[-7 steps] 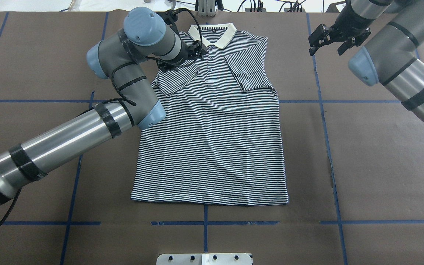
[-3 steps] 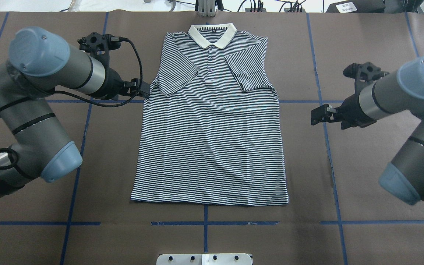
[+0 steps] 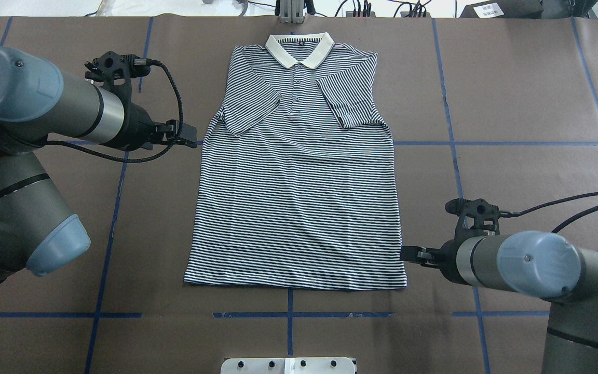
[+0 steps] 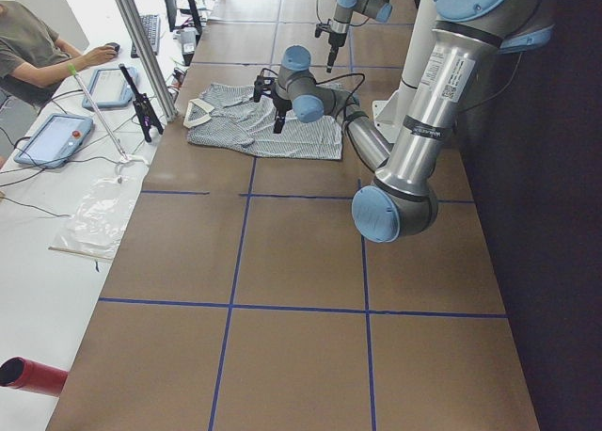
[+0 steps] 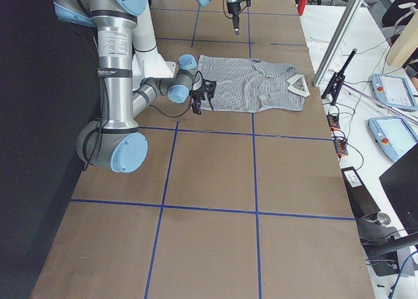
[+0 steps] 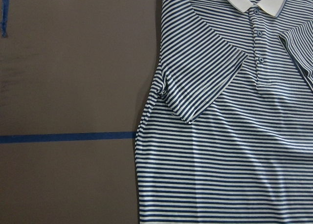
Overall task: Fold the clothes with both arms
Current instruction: 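Move both grippers to the hem corners nearest the robot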
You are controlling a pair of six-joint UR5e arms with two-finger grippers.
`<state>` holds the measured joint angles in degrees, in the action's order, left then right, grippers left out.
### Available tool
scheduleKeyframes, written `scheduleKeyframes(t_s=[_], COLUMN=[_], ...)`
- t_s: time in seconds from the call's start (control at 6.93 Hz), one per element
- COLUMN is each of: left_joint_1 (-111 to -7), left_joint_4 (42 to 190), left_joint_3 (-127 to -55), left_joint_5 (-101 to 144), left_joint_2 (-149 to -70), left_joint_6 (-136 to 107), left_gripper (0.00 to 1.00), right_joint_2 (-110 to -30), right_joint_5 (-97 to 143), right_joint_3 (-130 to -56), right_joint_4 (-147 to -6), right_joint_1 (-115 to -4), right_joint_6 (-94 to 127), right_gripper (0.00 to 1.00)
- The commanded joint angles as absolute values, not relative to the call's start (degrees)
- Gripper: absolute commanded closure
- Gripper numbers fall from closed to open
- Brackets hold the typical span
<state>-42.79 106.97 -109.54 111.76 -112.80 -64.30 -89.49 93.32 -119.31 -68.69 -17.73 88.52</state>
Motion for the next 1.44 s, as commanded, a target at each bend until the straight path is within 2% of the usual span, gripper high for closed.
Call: scheduleKeyframes(t_s=[0.0, 0.43, 1.01, 1.16, 1.3], left_joint_1=[-42.54, -42.45, -42.45, -42.45, -42.45], left_joint_4=[106.96, 106.96, 107.05, 107.05, 107.05], left_joint_3=[-109.60, -109.25, -108.90, -108.90, -108.90], left_joint_5=[111.97, 112.06, 112.15, 112.15, 112.15], left_joint_2=[-113.20, -113.38, -113.47, -113.47, -113.47], left_joint_6=[-65.65, -66.09, -66.09, -66.09, -66.09], left_gripper=[0.00, 0.00, 0.00, 0.00, 0.00], right_joint_2=[-88.42, -82.02, -82.18, -82.35, -82.18], right_joint_5=[91.14, 91.41, 91.93, 92.02, 92.02], right_joint_3=[-117.44, -114.09, -114.00, -113.82, -113.73], right_joint_4=[-69.17, -74.60, -74.97, -74.97, -74.97], right_joint_1=[-13.54, -12.92, -14.41, -14.41, -14.33], right_joint_6=[90.26, 89.83, 89.47, 89.47, 89.47], right_gripper=[0.00, 0.00, 0.04, 0.07, 0.21])
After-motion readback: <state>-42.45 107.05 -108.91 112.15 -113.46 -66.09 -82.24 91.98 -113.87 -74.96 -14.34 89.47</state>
